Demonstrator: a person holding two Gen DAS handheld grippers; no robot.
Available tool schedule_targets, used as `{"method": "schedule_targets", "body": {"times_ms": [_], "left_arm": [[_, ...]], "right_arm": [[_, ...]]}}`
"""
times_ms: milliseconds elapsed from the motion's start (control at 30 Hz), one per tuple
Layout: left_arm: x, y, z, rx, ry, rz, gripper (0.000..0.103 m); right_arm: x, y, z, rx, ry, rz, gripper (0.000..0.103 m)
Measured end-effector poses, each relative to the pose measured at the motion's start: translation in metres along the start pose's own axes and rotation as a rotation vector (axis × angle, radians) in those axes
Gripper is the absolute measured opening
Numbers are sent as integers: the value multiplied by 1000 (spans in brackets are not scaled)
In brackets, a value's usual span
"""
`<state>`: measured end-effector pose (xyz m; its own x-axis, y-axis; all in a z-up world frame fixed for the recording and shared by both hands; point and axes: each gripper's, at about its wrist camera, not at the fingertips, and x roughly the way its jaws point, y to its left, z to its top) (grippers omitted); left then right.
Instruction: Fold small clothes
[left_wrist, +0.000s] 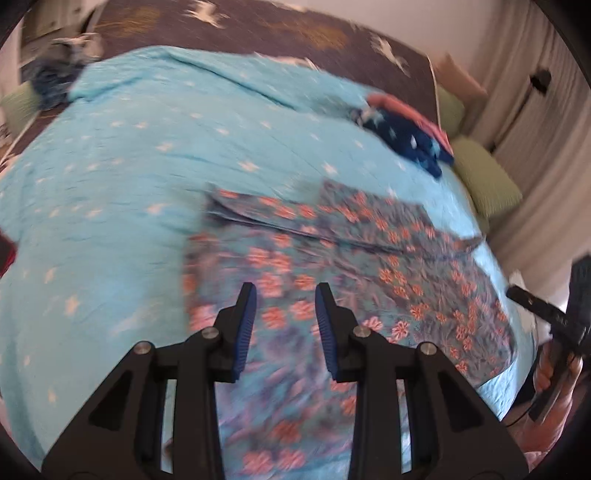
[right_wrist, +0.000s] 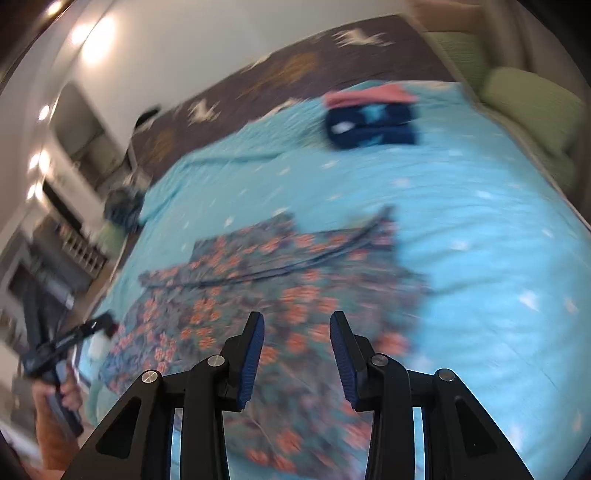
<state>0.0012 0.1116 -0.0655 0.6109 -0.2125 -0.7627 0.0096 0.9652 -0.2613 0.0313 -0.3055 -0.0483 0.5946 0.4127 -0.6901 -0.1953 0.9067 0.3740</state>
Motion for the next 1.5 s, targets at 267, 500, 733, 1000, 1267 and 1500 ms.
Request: {"method": "schedule_targets", "body": {"times_ms": [267, 500, 733, 1000, 1267, 1500], "left_arm": [[53, -6, 24, 38, 96, -1, 34], [86, 1, 48, 40, 133, -11, 36], [108, 2, 95, 55, 69, -1, 36], [73, 21, 94, 14, -50, 48, 49], [27, 38, 36, -29, -40, 39, 55], [29, 50, -7, -48, 77, 68, 58]], "right_arm": [[79, 20, 19, -111, 157, -60, 38], [126, 20, 36, -192, 239, -106, 38], [148, 27, 75, -291, 190, -138, 38], [129, -12, 103, -93, 60, -195, 39], [70, -50, 60, 43, 44, -239, 42], [40, -58, 10, 78, 87, -241, 42]]}}
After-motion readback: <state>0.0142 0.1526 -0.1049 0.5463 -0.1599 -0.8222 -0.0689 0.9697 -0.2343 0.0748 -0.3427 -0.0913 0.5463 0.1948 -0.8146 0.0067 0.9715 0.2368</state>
